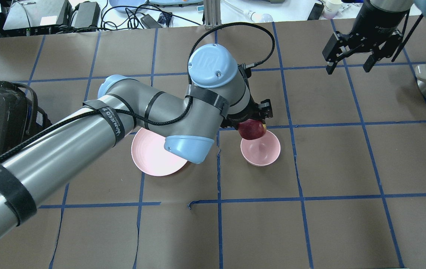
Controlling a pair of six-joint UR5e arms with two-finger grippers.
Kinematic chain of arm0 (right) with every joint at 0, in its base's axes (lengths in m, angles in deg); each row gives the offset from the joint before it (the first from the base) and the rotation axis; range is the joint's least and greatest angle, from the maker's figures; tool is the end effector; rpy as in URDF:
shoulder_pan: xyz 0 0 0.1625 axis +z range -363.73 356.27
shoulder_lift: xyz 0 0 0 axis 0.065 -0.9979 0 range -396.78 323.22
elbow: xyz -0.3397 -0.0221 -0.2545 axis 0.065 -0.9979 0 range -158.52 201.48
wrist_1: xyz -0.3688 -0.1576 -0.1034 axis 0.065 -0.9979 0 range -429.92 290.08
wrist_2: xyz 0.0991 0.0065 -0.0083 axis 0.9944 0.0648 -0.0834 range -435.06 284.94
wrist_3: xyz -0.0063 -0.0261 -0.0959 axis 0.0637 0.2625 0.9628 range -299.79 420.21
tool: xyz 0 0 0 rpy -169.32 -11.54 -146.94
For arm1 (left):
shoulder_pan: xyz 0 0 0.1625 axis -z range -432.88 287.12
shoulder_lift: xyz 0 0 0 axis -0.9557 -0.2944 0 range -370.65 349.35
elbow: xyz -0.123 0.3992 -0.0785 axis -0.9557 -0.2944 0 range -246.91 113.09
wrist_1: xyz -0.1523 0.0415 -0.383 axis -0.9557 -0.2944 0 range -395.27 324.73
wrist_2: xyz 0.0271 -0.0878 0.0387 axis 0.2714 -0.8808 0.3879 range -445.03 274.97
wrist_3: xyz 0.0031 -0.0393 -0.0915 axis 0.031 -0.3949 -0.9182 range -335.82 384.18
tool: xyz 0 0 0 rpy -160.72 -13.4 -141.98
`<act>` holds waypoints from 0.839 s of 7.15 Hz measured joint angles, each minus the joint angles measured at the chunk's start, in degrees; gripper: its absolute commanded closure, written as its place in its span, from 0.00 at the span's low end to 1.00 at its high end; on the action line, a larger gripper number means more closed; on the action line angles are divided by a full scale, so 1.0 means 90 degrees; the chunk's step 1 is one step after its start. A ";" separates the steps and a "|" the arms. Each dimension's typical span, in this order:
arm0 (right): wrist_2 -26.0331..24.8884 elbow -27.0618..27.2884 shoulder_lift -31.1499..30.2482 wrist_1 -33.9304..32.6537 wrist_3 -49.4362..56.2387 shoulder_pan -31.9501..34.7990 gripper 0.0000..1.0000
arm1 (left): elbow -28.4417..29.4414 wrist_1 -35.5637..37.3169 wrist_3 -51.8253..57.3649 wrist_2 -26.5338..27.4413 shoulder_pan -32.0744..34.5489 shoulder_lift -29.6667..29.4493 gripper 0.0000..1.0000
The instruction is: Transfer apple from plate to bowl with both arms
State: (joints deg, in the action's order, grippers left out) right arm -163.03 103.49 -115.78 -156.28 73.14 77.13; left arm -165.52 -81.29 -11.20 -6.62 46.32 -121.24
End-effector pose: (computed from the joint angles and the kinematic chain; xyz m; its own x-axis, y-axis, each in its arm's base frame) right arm 0.0460 -0.5749 0.4488 -0.9963 -0.0606 -0.0602 -0.0667 0.9922 0.1049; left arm -0.4329 -0.4604 0.3001 -0.9499 -0.0627 0.3060 -0.0962 0.9908 -0.0955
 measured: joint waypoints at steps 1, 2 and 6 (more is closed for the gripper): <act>-0.0009 -0.0020 -0.0005 0.0011 -0.0022 0.0000 0.00 | 0.0004 0.0109 -0.0183 0.0004 0.0169 -0.0146 0.77; -0.0016 -0.0025 -0.0009 0.0007 -0.0040 -0.0001 0.00 | 0.0011 0.0210 -0.0243 0.0012 0.0239 -0.0300 0.48; -0.0020 -0.0021 -0.0011 0.0012 -0.0046 0.0000 0.00 | 0.0069 0.0354 -0.0173 0.0053 0.0265 -0.0644 0.00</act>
State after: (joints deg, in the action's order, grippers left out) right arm -163.21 103.30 -115.88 -156.17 72.73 77.13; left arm -164.91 -78.11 -12.75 -6.14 48.71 -127.03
